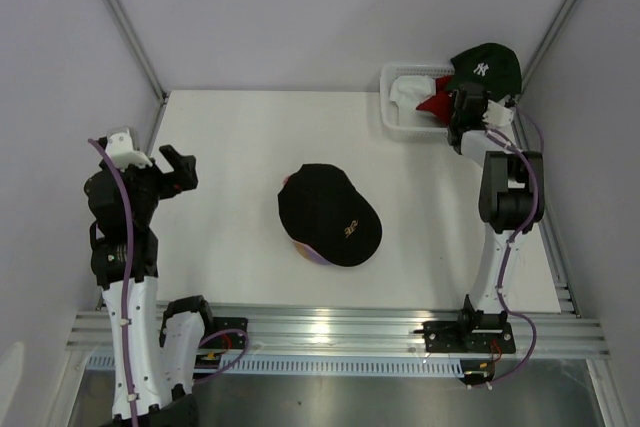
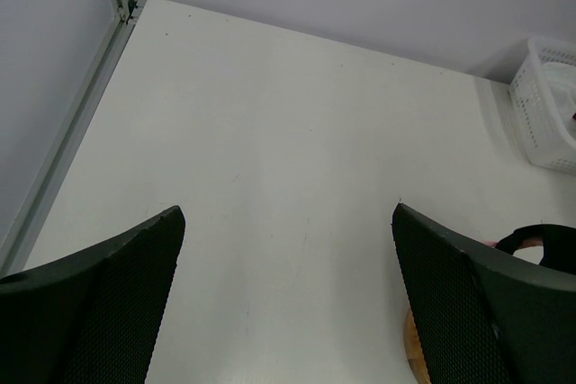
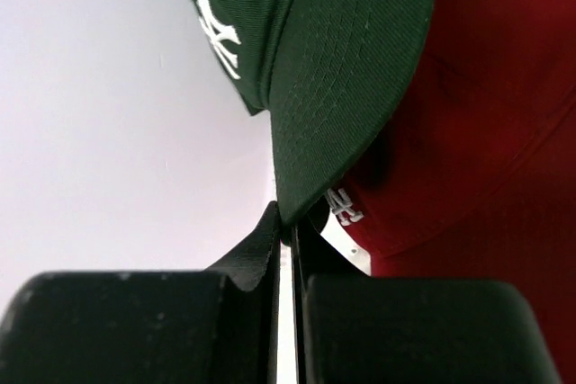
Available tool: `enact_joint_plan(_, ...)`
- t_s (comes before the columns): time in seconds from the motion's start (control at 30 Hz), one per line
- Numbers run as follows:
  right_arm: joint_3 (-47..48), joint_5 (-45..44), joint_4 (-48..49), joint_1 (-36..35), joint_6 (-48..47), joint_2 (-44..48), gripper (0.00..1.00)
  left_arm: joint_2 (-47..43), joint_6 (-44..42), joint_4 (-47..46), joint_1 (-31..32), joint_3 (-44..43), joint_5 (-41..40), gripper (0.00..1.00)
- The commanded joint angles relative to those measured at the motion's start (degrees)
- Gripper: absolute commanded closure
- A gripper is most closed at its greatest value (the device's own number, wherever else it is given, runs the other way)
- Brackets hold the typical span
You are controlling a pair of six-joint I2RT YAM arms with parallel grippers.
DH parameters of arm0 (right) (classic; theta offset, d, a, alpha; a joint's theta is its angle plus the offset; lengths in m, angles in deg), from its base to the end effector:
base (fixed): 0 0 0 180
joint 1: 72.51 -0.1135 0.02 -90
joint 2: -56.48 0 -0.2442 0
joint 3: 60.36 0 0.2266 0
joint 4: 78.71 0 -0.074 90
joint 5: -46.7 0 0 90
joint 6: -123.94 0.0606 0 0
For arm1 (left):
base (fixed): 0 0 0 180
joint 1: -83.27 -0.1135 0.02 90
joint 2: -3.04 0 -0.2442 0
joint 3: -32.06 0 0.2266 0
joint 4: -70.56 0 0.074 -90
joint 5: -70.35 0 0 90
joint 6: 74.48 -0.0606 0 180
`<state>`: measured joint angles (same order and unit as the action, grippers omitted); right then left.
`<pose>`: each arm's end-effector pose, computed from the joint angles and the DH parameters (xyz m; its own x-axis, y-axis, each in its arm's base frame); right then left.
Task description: Stack the hats
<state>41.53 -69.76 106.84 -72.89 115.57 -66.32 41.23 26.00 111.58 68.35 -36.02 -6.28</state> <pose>0.4878 -0.0238 0.2039 0.3806 0.8883 -0.2571 0.3237 0.1325 0.9368 0.1534 0.0264 0.3517 -0.1777 -0.2305 -0.9567 -0.0647 0.9728 -0.2224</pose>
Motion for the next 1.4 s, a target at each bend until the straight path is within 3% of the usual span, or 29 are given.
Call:
enact_joint_plan(0.0,-2.51,0.26,-0.08,1.96,-8.84,6.43,1.0,-1.19,-0.02,-1.15,-0.73,-1.5,0.96,0.0)
enact_joint_plan(0.23,-6.47,9.83,0.62,5.21,-15.87,14.08,1.0,-2.16,0.24,-1.5,-0.73,-1.32,1.75,0.01)
enact_joint_plan(0.47,-3.49,31.45,-0.34,8.11,-20.36,16.37,1.0,-3.04,0.42,-1.68,-0.82,-1.23,2.1,0.0)
enact_joint_plan(0.83,8.82,56.32,-19.93,5.4,-33.89,19.09,1.0,-3.74,0.51,-1.85,-0.82,-1.15,1.93,0.0)
enact_joint_plan(0.97,3.56,58.01,-23.19,6.88,-36.71,21.55,1.0,-4.0,0.68,-1.85,-0.81,-1.15,2.28,0.0)
enact_joint_plan(1.13,-5.23,59.42,-19.24,11.36,-34.6,20.68,1.0,-4.09,0.86,-2.29,-0.64,-0.8,2.45,0.01)
enact_joint_plan(1.37,-4.1,60.39,-22.47,13.39,-35.84,12.16,1.0,-4.0,0.86,-2.47,-0.64,-0.62,1.84,0.0)
